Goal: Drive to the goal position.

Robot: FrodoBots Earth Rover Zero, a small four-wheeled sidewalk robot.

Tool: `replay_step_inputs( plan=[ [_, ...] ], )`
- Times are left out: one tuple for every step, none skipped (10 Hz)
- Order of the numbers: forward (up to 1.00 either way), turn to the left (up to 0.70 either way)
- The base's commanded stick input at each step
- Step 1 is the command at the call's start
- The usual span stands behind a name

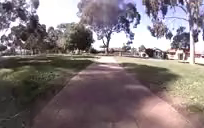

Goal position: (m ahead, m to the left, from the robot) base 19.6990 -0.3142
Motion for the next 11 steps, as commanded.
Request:
replay_step_inputs(
  plan=[
    [0.68, 0.00],
    [0.68, 0.00],
    [0.68, 0.00],
    [0.68, 0.00],
    [0.68, 0.00],
    [0.68, 0.00],
    [0.68, 0.00],
    [0.68, 0.00],
    [0.68, 0.00],
    [0.68, 0.00],
    [0.68, 0.00]
  ],
)
